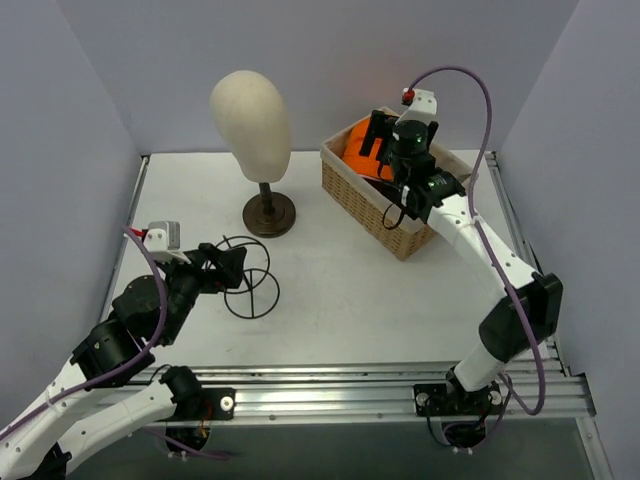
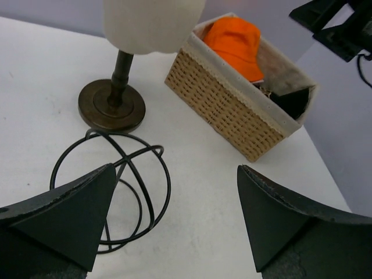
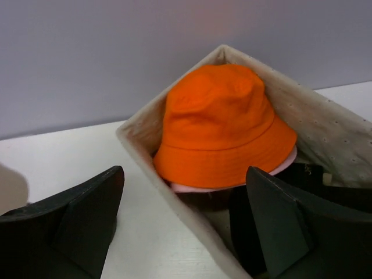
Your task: Stack the hats
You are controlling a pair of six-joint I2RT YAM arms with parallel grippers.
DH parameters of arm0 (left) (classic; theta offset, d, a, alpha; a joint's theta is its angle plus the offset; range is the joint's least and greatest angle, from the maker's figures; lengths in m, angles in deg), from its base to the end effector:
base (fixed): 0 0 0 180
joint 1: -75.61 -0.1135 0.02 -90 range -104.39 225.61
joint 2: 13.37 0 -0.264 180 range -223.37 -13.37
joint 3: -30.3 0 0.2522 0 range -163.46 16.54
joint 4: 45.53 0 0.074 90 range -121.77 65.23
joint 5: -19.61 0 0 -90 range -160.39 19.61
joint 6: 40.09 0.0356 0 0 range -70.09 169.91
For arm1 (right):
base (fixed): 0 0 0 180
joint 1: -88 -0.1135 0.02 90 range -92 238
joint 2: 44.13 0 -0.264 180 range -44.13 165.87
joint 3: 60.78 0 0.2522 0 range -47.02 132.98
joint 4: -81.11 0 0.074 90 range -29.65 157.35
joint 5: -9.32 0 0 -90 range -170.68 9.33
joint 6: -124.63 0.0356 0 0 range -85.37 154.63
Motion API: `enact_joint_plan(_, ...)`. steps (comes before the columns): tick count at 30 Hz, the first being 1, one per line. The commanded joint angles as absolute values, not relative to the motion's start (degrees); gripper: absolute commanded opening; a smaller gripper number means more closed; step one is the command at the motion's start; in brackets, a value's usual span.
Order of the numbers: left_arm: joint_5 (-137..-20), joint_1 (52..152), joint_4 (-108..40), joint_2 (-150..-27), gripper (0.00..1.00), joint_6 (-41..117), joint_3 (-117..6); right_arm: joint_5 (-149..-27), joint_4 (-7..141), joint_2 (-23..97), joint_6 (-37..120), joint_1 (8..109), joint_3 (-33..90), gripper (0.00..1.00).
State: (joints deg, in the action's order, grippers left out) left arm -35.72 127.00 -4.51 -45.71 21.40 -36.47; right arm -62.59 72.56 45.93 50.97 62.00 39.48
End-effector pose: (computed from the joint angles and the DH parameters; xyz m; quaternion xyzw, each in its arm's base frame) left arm 0.0829 -0.0714 0.3855 -0.0529 0.7378 -0.2373 0.6297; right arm 0.3430 0.1550 0.4253 0.0544 0.6952 0.1536 0.7001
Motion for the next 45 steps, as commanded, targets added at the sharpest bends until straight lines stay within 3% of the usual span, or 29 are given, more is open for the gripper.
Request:
enact_joint_plan(1, -35.0, 127.1, -12.2, -45.1, 0.94, 23.7, -35.6, -62.5, 69.2, 55.0, 49.1, 65.0, 50.1, 0.81)
enact_joint_plan(7, -38.3, 127.0, -25.9, -40.8, 0.94, 25.6, -25.4, -71.2, 65.0, 68.8, 50.6, 71.3, 65.6, 0.76)
enact_joint_plan(11, -39.4, 127.2, -27.9, -39.7, 0.94, 26.6, -22.8, -70.6, 62.9, 75.6, 49.7, 72.3, 72.4, 0.75)
enact_joint_plan(17, -38.3, 127.4, -27.2, -39.0, 0.94, 27.1, -21.6, -72.1, 66.6, 79.5, 50.5, 73.7, 71.4, 0.68)
enact_joint_plan(23, -36.6, 127.5, -28.0, -37.6, 0.94, 27.7, -20.4, -73.6, 70.2, 79.8, 50.2, 73.8, 70.8, 0.54)
enact_joint_plan(28, -36.1, 127.6, -27.6, -37.8, 0.94, 27.7, -20.3, -73.0, 71.0, 81.0, 50.0, 73.8, 72.1, 0.33)
enact_joint_plan(30, -35.6, 127.6, -27.4, -37.5, 0.94, 27.7, -20.2, -73.1, 69.2, 82.8, 50.3, 73.9, 73.6, 0.33)
enact_joint_plan(34, -35.1, 127.6, -26.7, -36.6, 0.94, 27.8, -19.9, -72.7, 67.5, 84.7, 51.0, 73.9, 77.4, 0.46)
enact_joint_plan(41, -34.4, 127.7, -26.8, -35.8, 0.94, 27.9, -19.5, -71.3, 68.1, 86.6, 50.4, 73.9, 77.9, 0.44)
enact_joint_plan(44, -34.4, 127.8, -26.8, -36.3, 0.94, 27.9, -19.6, -70.2, 67.8, 87.0, 49.3, 74.0, 78.8, 0.27)
enact_joint_plan(45, -34.4, 127.8, -26.9, -36.5, 0.94, 28.0, -19.5, -70.0, 68.0, 86.8, 49.0, 73.9, 78.8, 0.16)
